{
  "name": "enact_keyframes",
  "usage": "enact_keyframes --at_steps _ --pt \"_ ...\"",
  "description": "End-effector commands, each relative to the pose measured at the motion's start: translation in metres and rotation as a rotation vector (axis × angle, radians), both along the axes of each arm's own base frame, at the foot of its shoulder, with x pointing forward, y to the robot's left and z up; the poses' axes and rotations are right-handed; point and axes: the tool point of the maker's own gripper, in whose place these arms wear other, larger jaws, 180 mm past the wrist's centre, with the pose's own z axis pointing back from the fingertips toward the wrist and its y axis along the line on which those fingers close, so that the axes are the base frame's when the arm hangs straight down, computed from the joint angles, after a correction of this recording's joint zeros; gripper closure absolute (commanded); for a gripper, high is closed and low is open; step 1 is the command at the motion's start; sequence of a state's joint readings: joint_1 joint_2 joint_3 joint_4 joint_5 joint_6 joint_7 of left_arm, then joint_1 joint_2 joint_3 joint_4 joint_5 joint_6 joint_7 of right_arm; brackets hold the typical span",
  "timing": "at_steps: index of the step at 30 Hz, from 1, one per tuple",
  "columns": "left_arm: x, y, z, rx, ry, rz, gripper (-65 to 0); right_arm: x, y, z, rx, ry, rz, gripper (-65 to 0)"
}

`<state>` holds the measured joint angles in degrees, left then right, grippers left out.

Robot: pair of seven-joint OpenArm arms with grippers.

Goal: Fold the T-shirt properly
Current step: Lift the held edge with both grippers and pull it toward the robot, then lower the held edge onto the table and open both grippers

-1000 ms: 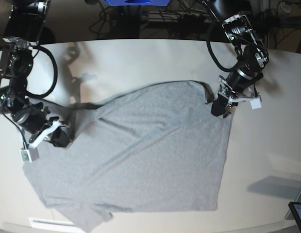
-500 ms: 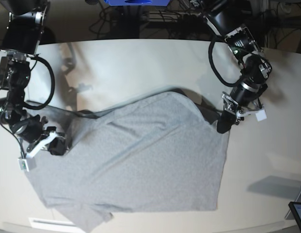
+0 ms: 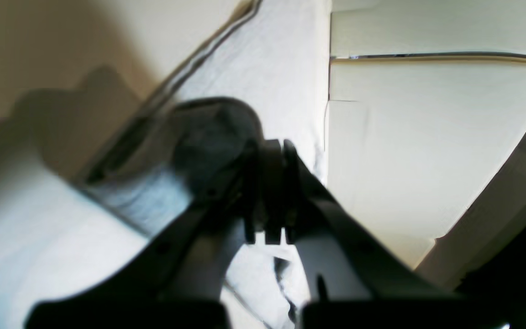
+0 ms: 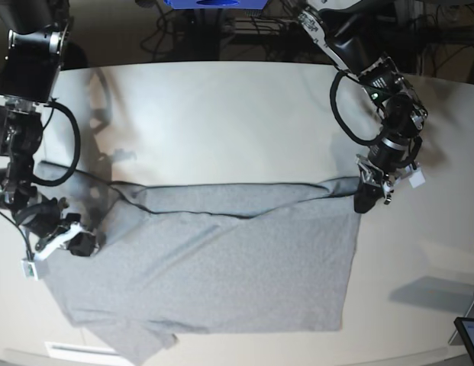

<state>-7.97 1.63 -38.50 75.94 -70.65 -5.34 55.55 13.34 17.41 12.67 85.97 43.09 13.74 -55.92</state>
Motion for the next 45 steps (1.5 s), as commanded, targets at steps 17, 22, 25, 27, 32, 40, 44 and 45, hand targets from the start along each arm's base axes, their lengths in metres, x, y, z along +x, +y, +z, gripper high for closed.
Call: enact_keyframes --at_steps 17,22,25,27,32,40,44,45 --pt "0.022 0.012 0.006 0.121 0.017 -0.006 0.0 0.022 -0.001 -0.012 -0.078 -0.034 -0.005 -1.0" --pt "0.021 0.018 0.008 0.137 0.018 -0.005 -2.4 0.023 -0.004 -0.016 -0.073 -0.028 -0.02 -5.1" --pt "0.019 0.02 0.008 0.139 0.018 -0.001 -12.4 0.024 -0.004 -0.012 -0.071 -0.053 -0.027 -17.1" --pt "0.018 0.024 0.01 0.152 0.018 0.0 -20.2 0.025 -0.007 -0.01 -0.081 -0.061 -0.026 -27.1" --pt "0.02 0.028 0.057 0.342 -0.058 -0.062 -31.9 0.024 -0.027 0.003 -0.144 -0.091 -0.027 -34.7" --pt "-0.023 0.011 0.091 1.007 0.054 -0.175 -31.6 -0.021 -0.027 0.008 -0.251 -0.222 -0.007 -34.4" --pt "-0.043 0.001 0.084 1.356 0.042 -0.165 -31.4 -0.049 -0.023 -0.021 -0.376 -0.201 -0.002 -34.4" --pt "-0.045 -0.003 0.078 1.417 0.032 -0.176 -31.1 -0.051 -0.022 -0.027 -0.415 -0.203 -0.006 -34.2"
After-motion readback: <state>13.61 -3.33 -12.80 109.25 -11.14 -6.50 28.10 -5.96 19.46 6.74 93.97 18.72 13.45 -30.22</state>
